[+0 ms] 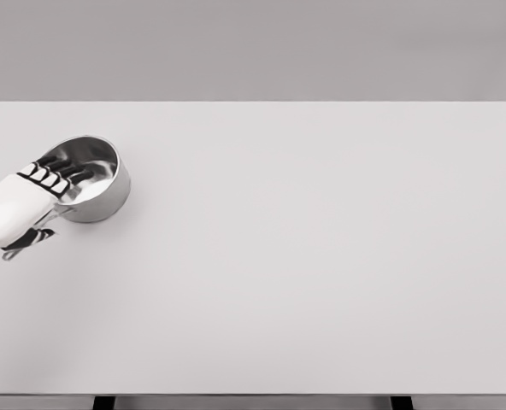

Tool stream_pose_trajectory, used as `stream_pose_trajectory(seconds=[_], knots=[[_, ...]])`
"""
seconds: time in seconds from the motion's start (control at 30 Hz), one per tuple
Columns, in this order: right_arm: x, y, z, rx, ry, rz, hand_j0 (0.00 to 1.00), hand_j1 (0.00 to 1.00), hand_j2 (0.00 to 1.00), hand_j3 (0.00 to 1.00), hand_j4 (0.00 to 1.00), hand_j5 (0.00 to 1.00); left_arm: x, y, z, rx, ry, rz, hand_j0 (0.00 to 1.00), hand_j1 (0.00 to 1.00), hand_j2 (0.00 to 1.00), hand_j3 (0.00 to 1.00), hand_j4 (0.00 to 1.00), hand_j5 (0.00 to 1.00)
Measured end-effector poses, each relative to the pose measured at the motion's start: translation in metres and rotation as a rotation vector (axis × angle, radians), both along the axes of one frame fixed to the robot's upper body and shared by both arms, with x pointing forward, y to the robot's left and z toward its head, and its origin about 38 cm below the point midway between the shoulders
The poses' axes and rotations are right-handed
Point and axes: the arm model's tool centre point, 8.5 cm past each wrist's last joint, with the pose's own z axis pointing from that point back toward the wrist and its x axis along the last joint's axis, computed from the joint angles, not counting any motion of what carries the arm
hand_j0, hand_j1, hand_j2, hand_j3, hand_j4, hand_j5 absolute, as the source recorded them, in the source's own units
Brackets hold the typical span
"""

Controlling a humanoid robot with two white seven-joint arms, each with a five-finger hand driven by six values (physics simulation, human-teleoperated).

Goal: Rotate pot handle

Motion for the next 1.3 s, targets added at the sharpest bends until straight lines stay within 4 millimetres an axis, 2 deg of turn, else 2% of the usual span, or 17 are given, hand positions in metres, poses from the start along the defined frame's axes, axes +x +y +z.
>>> stream_pose_trajectory(seconds=[0.47,0.8,1.3], knots=[[0.0,0.0,0.0,0.0,0.0,0.0,1.0,1.0,1.0,1.0,1.0,1.0,0.003,0.016,-0.001,0.022,0.017,0.031,1.0,1.0,1.0,1.0,1.0,1.0],[0.0,0.0,0.0,0.0,0.0,0.0,1.0,1.0,1.0,1.0,1.0,1.0,0.017,0.039,0.0,0.035,0.032,0.079,1.0,1.0,1.0,1.0,1.0,1.0],[0.0,0.0,0.0,0.0,0.0,0.0,1.0,1.0,1.0,1.0,1.0,1.0,0.038,0.059,0.01,0.028,0.02,0.127,1.0,1.0,1.0,1.0,1.0,1.0]])
